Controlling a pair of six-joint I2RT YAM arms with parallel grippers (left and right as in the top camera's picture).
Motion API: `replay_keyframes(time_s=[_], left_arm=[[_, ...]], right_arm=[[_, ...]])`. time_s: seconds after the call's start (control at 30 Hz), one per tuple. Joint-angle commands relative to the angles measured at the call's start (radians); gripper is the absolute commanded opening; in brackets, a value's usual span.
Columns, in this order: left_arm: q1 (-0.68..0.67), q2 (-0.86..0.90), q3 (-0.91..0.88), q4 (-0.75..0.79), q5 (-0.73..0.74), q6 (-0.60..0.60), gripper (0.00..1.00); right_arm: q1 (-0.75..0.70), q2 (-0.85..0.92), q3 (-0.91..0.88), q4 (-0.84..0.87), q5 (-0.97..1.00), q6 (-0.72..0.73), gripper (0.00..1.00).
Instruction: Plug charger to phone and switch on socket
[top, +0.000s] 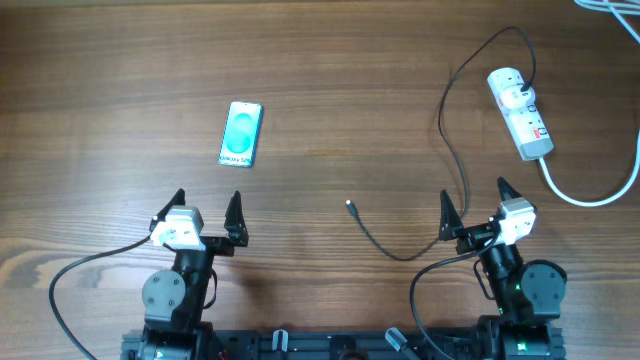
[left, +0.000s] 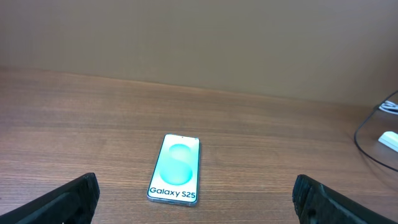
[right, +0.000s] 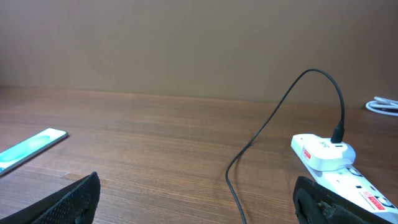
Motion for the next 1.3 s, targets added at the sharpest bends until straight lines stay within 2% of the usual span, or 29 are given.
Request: replay_keyframes(time_s=[0.0,0.37,0.53,0.7,0.77,0.93,1.0,1.13,1.27], left_arm=[[0.007,-0.011,-0.003,-0.001,-0.006,0.023,1.0],[0.007,-0.01,-0.003,0.032,0.001,0.019,1.0],[0.007,-0.011,0.017,0.179,0.242,0.011,1.0],[0.007,-0.002,0.151,0.148,0.262,-0.148,1.0],[0.007,0.022,0.266,0.064,0.272,-0.203,1.0],[0.007,0.176,0.578,-0.165,0.276,-0.202,1.0],[0.007,0.287,0.741,-0.299,0.276,-0.186,1.0],[0.007,0.58,1.127,-0.658,0.275,-0.054,1.0],[0.007,0.888,1.476,-0.962,0.264,-0.028,1.0]], right_arm=[[0.003,0.004,-0.001,0.005,-0.002,0.012,1.0],[0.003,0.004,-0.001,0.005,-0.002,0.012,1.0],[0.003,0.004,-0.001,0.005,-0.002,0.012,1.0],[0.003,0.004,-0.001,0.005,-0.002,0.012,1.0],[0.003,0.004,-0.001,0.005,-0.002,0.012,1.0],[0.003,0.004,-0.001,0.005,-0.002,0.012,1.0],[0.003,0.004,-0.001,0.005,-0.002,0.013,1.0],[0.003,0.004,-0.001,0.005,-0.002,0.012,1.0],[0.003,0.004,-0.001,0.005,-0.002,0.012,1.0]])
